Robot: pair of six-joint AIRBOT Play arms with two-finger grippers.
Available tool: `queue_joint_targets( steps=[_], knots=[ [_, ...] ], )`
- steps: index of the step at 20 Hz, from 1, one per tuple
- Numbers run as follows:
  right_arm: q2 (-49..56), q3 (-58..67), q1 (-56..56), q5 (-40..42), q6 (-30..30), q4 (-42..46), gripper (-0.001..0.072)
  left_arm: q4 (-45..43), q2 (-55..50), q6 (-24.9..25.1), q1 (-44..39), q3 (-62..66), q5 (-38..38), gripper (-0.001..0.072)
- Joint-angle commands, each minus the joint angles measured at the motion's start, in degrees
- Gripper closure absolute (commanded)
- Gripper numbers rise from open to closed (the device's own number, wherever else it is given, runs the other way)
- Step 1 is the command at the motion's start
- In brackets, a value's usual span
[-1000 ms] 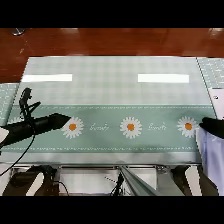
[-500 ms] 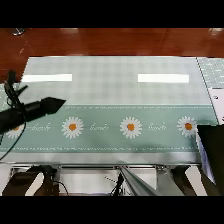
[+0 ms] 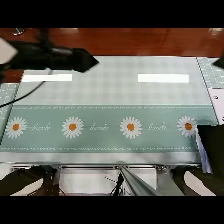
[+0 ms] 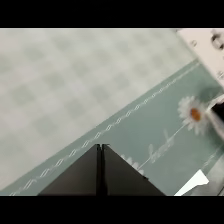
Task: Fold the shirts.
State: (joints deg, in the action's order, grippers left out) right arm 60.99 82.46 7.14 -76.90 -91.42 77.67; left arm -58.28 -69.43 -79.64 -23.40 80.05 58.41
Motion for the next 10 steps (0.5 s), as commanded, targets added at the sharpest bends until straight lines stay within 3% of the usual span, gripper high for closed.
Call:
queue_joint_targets(
  steps=[1, 4, 10],
  knots=[
    [2.51, -12.98, -18.21, 9.97, -4.11, 16.96, 0.0692, -26.51, -6.91, -14.29, -6.82, -0.39, 4.61, 0.0675],
    [8.55, -19.61, -16.22, 11.02, -11.91, 16.92, 0.0693, -29.24, -7.8, -20.57, -2.12, -8.96, 4.02, 0.0674],
    [10.43, -19.61, -15.17, 8.74, -10.49, 14.12, 0.0693, -29.18, -7.76, -22.05, 2.6, -11.76, 5.16, 0.0674]
  ],
)
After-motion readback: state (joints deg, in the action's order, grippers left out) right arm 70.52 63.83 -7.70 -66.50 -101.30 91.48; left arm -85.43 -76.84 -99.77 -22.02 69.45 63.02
